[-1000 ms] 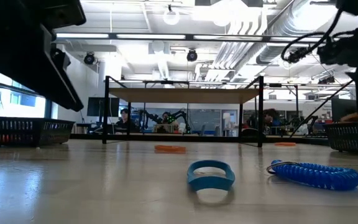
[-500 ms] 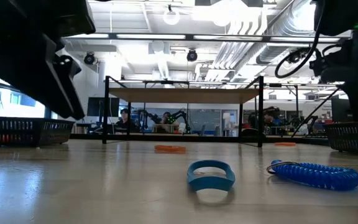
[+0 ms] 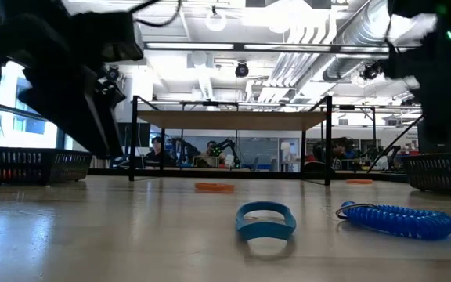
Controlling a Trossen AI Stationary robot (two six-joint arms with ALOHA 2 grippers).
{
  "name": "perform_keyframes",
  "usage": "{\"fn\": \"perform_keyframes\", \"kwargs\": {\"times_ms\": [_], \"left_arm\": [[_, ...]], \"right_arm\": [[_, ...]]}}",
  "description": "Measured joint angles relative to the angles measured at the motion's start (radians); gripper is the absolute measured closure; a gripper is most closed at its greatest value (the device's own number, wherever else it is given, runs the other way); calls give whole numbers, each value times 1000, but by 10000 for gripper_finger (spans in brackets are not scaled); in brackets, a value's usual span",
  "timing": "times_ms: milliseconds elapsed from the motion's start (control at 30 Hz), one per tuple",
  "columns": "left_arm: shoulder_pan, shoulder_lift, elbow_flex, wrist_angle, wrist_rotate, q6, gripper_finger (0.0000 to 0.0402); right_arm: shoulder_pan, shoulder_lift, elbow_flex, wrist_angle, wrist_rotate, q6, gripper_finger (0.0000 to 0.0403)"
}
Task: Pick & Place Office Desk Supplies
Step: Put the violet spring keychain into the top left black bin
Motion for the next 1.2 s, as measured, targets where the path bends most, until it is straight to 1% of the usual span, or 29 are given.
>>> {"fn": "perform_keyframes", "kwargs": {"times_ms": [100, 200, 267, 333, 367, 433, 533, 633, 667, 700, 767, 867, 933, 1000, 1067, 1133, 1200], "left_arm": [[22, 1, 0, -5, 46, 9, 228], [24, 1, 0, 3, 57, 11, 228], [24, 1, 0, 14, 61, 23, 228], [24, 1, 0, 21, 74, 32, 228], [24, 1, 0, 25, 78, 32, 228], [21, 1, 0, 30, 84, 24, 228], [8, 1, 0, 37, 80, 24, 228], [8, 2, 0, 73, 81, 31, 228], [8, 2, 0, 82, 84, 32, 228], [9, 2, 0, 91, 88, 36, 228], [15, 2, 0, 99, 90, 39, 228], [17, 2, 0, 102, 95, 39, 228], [18, 2, 0, 102, 103, 39, 228], [18, 2, 0, 102, 116, 38, 228], [14, 2, 0, 102, 118, 19, 228], [8, 2, 0, 102, 118, -6, 228], [-2, 2, 0, 102, 118, -24, 228]], "right_arm": [[13, -1, 113, -24, 56, -35, 191], [52, -1, 232, 13, 83, -149, 192], [85, -1, 302, 81, 73, -265, 191], [116, -1, 354, 196, 50, -380, 190], [128, -1, 373, 257, 34, -411, 190], [145, -1, 402, 390, -28, -452, 191], [174, -1, 410, 588, -171, -520, 192], [206, 19, 410, 715, -324, -591, 192], [213, 29, 410, 741, -354, -626, 192], [220, 40, 409, 753, -368, -652, 192], [231, 54, 408, 761, -360, -688, 192], [214, 67, 419, 774, -358, -706, 192], [200, 87, 454, 805, -383, -739, 192], [197, 116, 508, 811, -392, -797, 192], [198, 153, 590, 785, -393, -857, 192], [207, 199, 688, 700, -373, -894, 192], [214, 257, 796, 577, -325, -898, 192]]}}
